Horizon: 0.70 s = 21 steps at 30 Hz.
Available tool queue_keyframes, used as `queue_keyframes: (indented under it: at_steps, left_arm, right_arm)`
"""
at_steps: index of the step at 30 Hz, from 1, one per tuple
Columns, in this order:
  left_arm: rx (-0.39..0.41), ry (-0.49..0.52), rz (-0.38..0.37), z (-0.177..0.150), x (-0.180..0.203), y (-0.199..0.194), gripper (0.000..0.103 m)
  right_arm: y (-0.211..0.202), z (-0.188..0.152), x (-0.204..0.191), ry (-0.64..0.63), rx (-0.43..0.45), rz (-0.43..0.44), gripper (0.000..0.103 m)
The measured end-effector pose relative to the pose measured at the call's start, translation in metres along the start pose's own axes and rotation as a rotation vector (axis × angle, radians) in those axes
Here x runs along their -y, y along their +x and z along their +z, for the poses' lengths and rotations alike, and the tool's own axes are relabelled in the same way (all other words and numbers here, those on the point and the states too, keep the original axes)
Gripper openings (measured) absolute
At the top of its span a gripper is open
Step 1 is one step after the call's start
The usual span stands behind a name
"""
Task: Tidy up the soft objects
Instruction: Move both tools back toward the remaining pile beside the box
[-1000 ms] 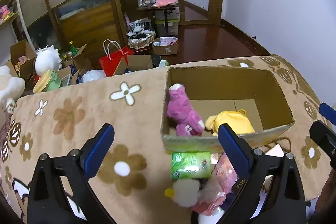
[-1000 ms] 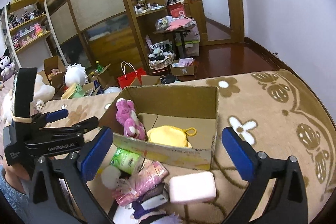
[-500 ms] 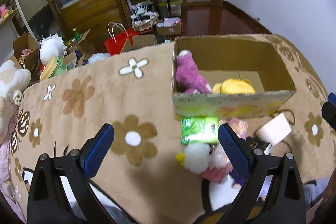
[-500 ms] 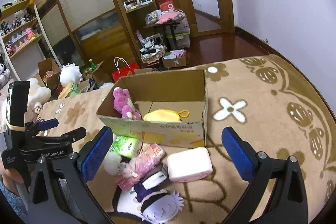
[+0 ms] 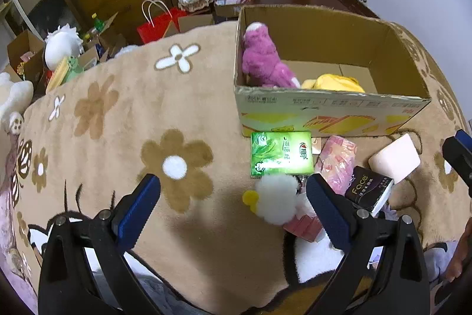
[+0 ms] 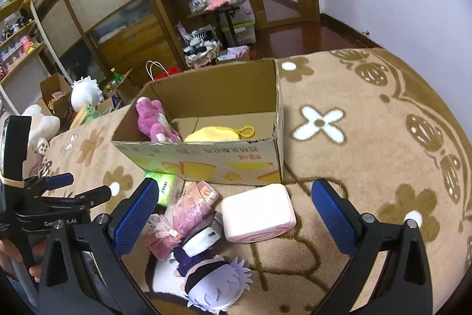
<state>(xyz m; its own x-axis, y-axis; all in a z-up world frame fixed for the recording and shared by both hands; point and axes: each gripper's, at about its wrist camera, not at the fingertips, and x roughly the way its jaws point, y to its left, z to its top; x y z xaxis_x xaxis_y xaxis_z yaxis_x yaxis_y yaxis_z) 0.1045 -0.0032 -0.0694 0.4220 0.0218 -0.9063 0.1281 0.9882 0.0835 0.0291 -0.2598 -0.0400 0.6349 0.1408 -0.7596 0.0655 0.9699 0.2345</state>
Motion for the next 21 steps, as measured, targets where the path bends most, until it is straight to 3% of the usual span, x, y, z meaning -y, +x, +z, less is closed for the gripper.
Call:
queue_keyframes:
  at_steps: [21]
  left_arm:
    - [-0.155,-0.052,-0.08,0.003,0.003,0.053,0.098]
  right_arm:
    - [0.06,-0.012,0.004,0.016,-0.13,-0.041,0.103]
